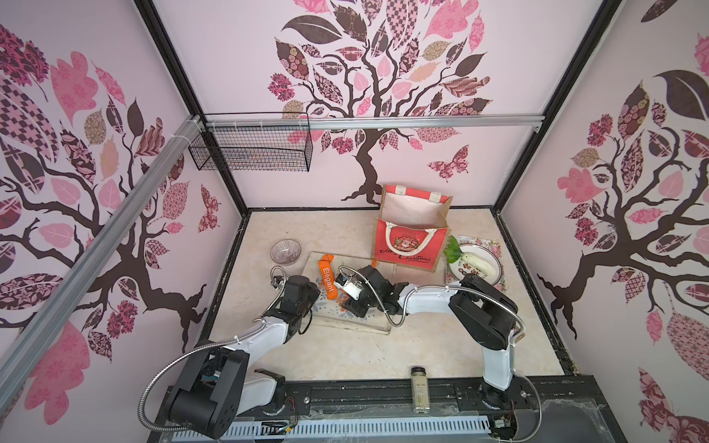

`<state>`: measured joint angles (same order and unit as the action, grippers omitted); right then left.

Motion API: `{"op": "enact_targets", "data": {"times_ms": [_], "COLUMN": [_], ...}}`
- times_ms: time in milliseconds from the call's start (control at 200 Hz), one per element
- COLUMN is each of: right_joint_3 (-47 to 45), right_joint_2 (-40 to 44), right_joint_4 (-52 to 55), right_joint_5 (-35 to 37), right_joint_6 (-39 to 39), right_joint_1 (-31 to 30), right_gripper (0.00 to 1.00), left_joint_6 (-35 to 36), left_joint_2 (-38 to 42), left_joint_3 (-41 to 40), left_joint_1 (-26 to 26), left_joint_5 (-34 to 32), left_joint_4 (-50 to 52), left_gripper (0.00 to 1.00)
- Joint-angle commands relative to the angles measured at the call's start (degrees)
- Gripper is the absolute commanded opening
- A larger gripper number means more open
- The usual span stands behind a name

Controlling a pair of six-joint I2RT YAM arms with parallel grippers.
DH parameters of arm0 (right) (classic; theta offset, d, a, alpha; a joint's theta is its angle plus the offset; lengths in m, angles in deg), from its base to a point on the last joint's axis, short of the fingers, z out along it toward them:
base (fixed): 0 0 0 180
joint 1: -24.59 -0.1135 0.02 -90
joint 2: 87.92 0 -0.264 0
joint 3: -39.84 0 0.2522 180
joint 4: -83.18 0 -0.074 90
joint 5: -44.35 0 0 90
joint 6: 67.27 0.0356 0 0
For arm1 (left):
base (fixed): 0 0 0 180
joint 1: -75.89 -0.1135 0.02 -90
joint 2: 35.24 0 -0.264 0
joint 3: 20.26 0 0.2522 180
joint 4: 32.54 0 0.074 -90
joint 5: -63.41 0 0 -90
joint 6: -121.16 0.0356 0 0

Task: Put away the canvas bag
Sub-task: Adjust the canvas bag at the center of the board.

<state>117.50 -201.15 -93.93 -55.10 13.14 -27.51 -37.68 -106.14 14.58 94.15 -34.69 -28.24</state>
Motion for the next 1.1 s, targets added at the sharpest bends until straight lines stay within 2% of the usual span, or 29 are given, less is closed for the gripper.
{"op": "enact_targets", "data": {"times_ms": [0,40,215,275,365,455,595,685,790,895,1005,1095], "right_joint_3": [0.4,0.8,-2.8,-6.4,-11.4,-12.1,-17.1,-19.0,-18.7,-14.6,-9.9,-6.4], "right_joint_2": [-1.4,-1.3,5.0,6.6,6.2,5.5,9.0,13.8,20.4,22.4,19.9,16.8], "right_joint_4": [0.2,1.7,4.3,3.6,1.6,5.8,6.4,7.3,8.5,10.7,12.4,14.0], "right_joint_5": [1.3,1.0,-1.8,-3.3,-1.9,-1.3,-0.4,-3.2,0.1,0.1,-0.1,1.7], "right_joint_6": [-1.7,-1.3,4.9,6.9,8.6,10.1,10.0,11.2,9.6,6.7,4.0,1.3], "right_joint_1": [-1.2,-1.7,-2.1,-3.0,-4.3,-5.9,-12.2,-12.9,-12.8,-10.6,-7.8,-7.4], "right_gripper": [0.29,0.26,0.32,0.33,0.34,0.34,0.33,0.34,0.38,0.51,0.6,0.64], "left_joint_6": [-1.2,-1.8,-4.2,-5.2,-5.3,-5.4,-6.4,-5.8,-3.4,-3.3,-4.5,-4.3], "left_joint_2": [3.5,4.6,8.3,11.6,17.9,23.6,34.2,43.0,49.6,47.9,37.6,29.5], "left_joint_3": [-4.0,-5.1,-10.4,-12.0,-13.0,-13.0,-11.4,-8.5,-5.4,-4.8,-3.6,-1.1], "left_joint_1": [1.2,1.7,3.0,3.1,5.4,5.7,6.7,8.1,8.2,8.1,8.2,8.3], "left_joint_5": [-2.0,-2.8,-4.5,-3.5,-7.0,-6.8,-6.4,-9.4,-13.1,-12.1,-5.1,-4.9], "left_joint_4": [2.5,3.6,7.3,9.1,14.3,20.1,31.0,39.3,44.0,39.5,29.7,25.5], "left_gripper": [0.38,0.36,0.35,0.34,0.34,0.34,0.34,0.34,0.34,0.34,0.35,0.36]}}
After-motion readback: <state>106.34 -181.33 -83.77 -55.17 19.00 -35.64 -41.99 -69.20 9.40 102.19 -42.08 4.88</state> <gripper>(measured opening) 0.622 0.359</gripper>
